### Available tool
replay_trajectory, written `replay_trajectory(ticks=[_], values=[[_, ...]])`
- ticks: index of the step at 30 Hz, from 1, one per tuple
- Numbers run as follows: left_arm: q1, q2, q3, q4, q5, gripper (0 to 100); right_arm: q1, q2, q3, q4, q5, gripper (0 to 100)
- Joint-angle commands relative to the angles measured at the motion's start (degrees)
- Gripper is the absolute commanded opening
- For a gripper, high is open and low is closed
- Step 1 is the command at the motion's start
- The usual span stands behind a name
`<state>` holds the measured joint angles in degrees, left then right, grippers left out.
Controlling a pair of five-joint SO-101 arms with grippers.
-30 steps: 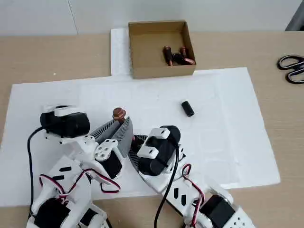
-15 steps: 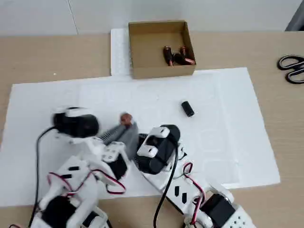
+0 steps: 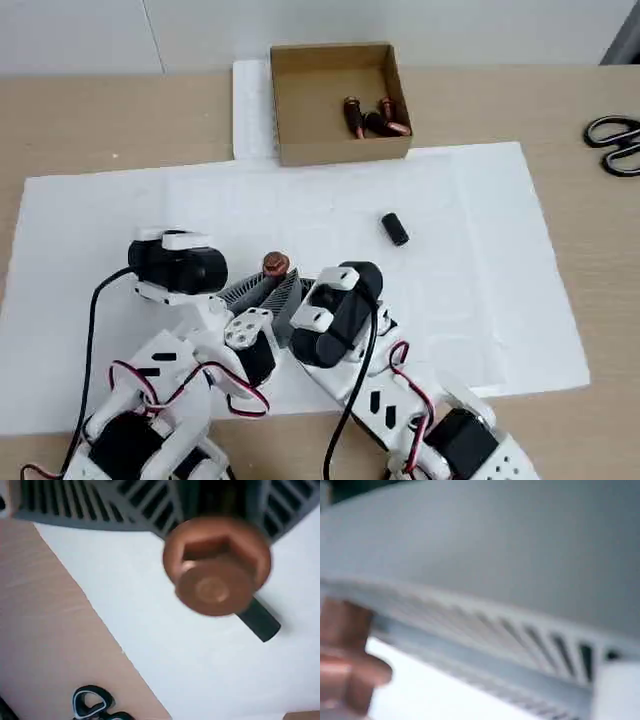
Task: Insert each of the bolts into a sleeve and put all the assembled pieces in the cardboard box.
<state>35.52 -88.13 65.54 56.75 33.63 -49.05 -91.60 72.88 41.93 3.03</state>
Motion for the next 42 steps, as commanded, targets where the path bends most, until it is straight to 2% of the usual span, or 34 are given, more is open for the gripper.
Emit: replay_trajectory(ticks=[1, 7, 14, 22, 27, 31, 42], values=[[5.4, 0.4, 0.8, 1.2, 0.4, 0, -0.7, -0.4, -5.3, -2.3, 1.2, 0.3], [5.3, 0.4, 0.9, 1.1, 0.4, 2, -0.7, -0.4, -5.3, -2.2, 1.5, 0.3], [5.2, 0.4, 4.0, 1.1, -1.4, 19, -0.7, -0.4, -5.2, -1.9, 1.5, 0.3], [4.6, 0.4, 4.1, 1.0, -3.1, 19, -0.7, -0.4, -5.1, -1.9, 1.5, 0.3], [-2.9, 0.7, 3.9, -2.1, -8.5, 19, -0.7, -0.4, -5.0, -1.9, 1.5, 0.3], [-5.6, 0.4, 3.9, -4.7, -12.4, 19, -0.8, -0.4, -4.9, -1.9, 1.5, 0.3], [-5.6, 0.8, -2.0, -4.7, -12.7, 19, -0.6, -0.4, -3.9, -1.8, 1.5, 0.3]])
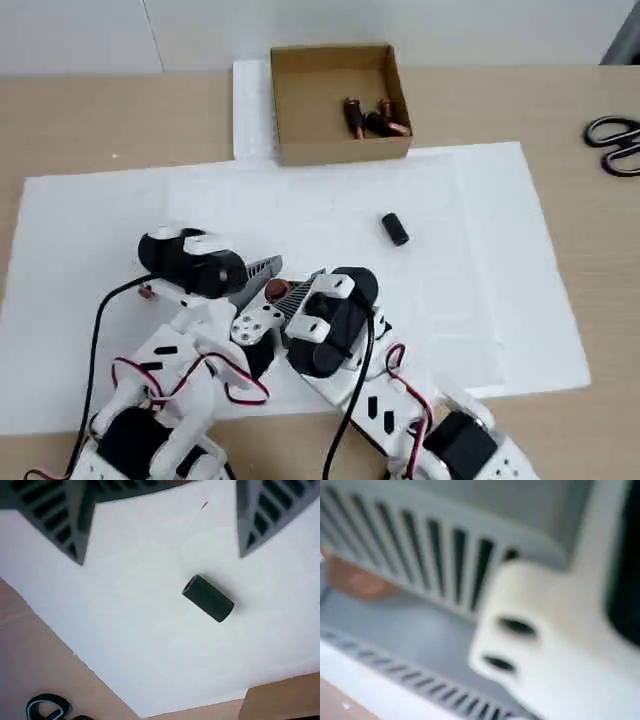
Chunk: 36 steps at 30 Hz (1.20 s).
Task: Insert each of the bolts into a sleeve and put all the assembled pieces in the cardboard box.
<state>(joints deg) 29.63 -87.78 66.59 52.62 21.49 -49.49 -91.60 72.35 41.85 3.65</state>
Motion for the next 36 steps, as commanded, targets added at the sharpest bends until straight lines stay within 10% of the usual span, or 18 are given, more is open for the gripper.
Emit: replay_trajectory(ticks=[1, 18, 36], values=[[0.3, 0.4, -3.9, -0.6, -0.5, 19, -0.1, -0.7, -2.6, -1.7, 0.9, 0.3], [-10.8, 1.5, -9.4, -3.7, 0.8, 19, 5.3, -0.3, -1.6, -2.2, 0.7, 0.3], [-19.3, 45.1, -34.8, -7.6, 8.5, 19, 21.7, 29.0, -15.1, -2.3, -6.1, 0.4]])
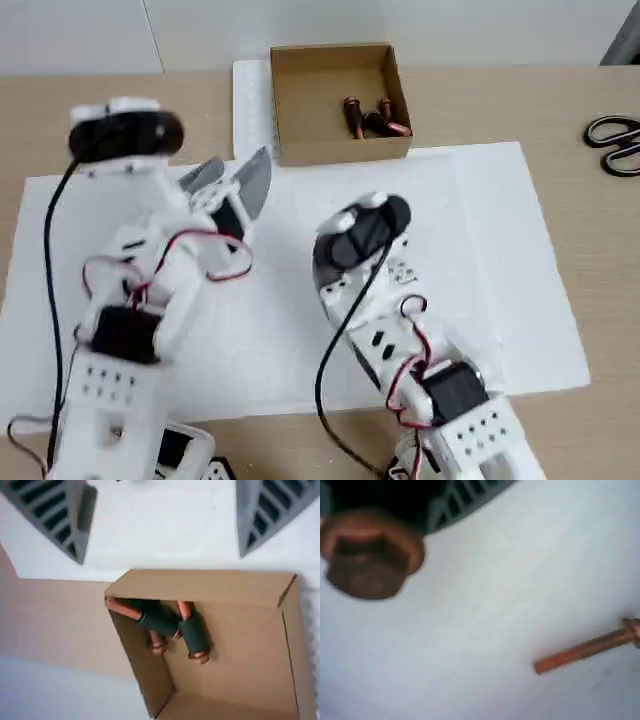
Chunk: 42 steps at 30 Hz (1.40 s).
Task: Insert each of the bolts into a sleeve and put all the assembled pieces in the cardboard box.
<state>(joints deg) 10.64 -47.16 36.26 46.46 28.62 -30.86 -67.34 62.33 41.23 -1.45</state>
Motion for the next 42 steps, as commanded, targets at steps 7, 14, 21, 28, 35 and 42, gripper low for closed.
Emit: replay_trajectory(ticks=[7, 14, 21, 28, 35, 42], values=[[-3.1, 17.9, -9.1, -1.4, 3.4, 19, 10.0, 21.5, -16.1, -1.6, -1.4, 0.4], [-4.0, 25.7, -11.8, -1.3, 3.1, 19, 11.7, 37.8, -28.9, -1.6, -1.3, 0.4], [-4.1, 30.1, -11.7, -1.4, 0.3, 19, 15.1, 56.5, -47.3, -1.5, -1.1, 0.4], [-4.1, 34.5, -11.8, -1.6, 0.2, 19, 17.3, 73.5, -68.3, 0.2, -0.9, 0.4], [-4.1, 36.8, -11.8, -1.7, 0.2, 19, 17.6, 86.2, -85.6, 2.3, 1.6, 0.4], [-4.0, 37.1, -11.8, -1.7, 0.2, 19, 17.9, 100.2, -102.4, 2.0, 1.8, 0.4]])
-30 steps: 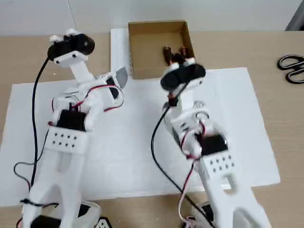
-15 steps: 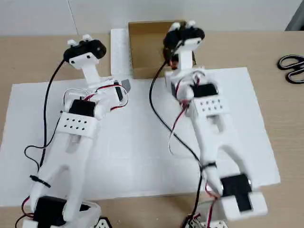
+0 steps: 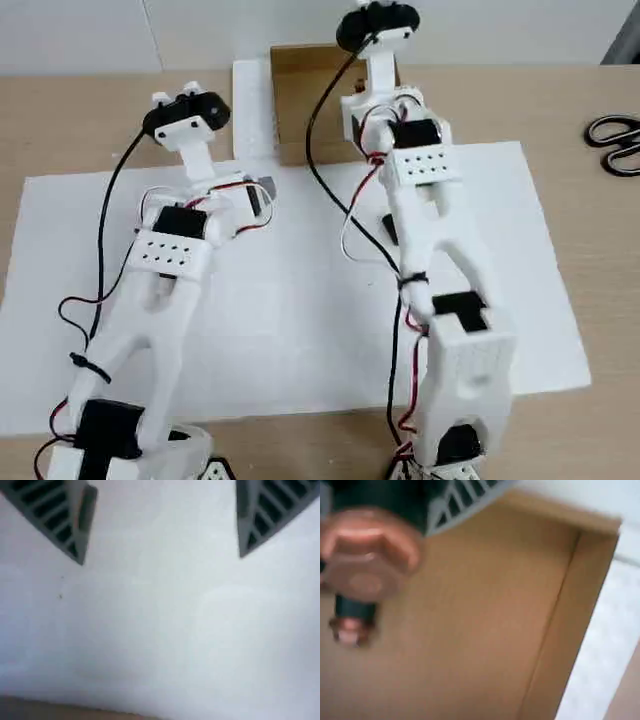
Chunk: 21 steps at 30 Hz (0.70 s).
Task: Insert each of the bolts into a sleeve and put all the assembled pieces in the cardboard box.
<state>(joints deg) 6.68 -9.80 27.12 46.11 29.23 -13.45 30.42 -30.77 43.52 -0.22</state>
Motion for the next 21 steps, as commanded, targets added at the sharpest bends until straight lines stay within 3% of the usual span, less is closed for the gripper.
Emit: replay_trajectory(ticks=[1, 10, 21], values=[[-0.1, -0.4, -2.7, -1.3, -0.4, 19, 0.5, 4.7, -11.9, -0.4, 0.6, 0.4], [0.0, -0.7, -2.7, -1.2, -0.4, 19, -0.7, 24.0, -33.8, -3.5, 0.7, 0.4], [0.2, -0.7, -2.6, -1.1, -0.4, 19, -3.8, 40.0, -47.8, -3.9, 2.6, 0.4]])
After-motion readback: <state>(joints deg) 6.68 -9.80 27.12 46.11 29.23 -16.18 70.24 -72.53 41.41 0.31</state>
